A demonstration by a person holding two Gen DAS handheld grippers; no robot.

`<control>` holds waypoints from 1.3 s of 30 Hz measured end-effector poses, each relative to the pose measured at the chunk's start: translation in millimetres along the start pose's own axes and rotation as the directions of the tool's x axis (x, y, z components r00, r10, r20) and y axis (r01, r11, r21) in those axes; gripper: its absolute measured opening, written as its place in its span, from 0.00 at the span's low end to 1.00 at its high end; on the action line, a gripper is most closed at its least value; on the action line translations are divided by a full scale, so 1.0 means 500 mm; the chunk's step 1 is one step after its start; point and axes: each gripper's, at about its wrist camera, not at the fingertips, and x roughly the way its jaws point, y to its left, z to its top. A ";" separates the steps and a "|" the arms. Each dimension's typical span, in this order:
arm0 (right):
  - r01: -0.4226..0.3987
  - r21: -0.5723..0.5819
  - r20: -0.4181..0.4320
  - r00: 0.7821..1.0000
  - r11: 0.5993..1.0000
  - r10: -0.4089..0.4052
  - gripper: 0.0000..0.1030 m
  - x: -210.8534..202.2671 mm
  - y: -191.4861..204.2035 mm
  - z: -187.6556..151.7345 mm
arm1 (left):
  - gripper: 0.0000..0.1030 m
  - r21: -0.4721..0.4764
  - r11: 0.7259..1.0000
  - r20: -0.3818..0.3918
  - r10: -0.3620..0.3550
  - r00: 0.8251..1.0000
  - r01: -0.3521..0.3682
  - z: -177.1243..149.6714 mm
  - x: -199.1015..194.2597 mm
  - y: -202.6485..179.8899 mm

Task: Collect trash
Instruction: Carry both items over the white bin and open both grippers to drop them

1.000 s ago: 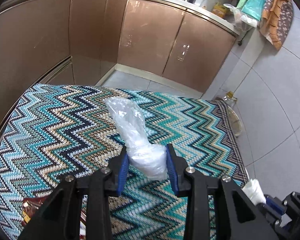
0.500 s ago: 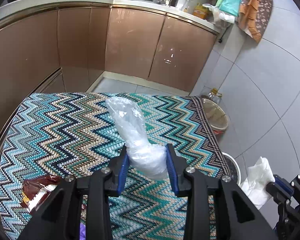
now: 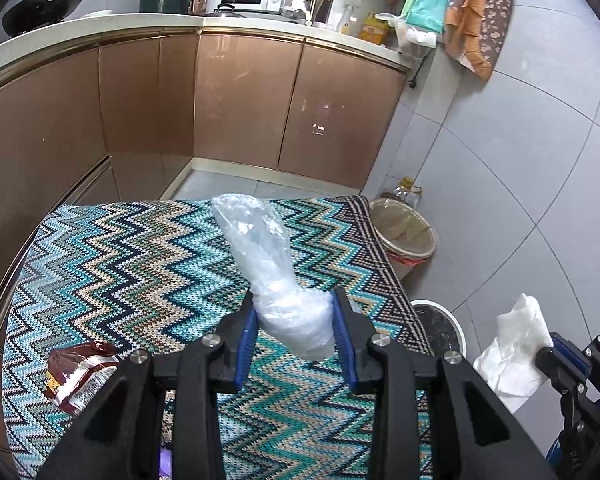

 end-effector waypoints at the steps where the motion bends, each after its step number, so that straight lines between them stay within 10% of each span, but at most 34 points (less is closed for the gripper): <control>1: 0.001 0.001 0.003 1.000 1.000 -0.001 0.06 -0.004 -0.001 0.000 | 0.32 0.003 1.000 0.001 -0.002 1.000 0.002 -0.001 -0.003 -0.004; 39: 0.248 0.184 -0.050 0.969 0.951 -0.243 0.06 -0.055 -0.226 -0.088 | 0.32 0.229 0.947 -0.120 -0.201 0.972 0.224 0.000 0.138 -0.344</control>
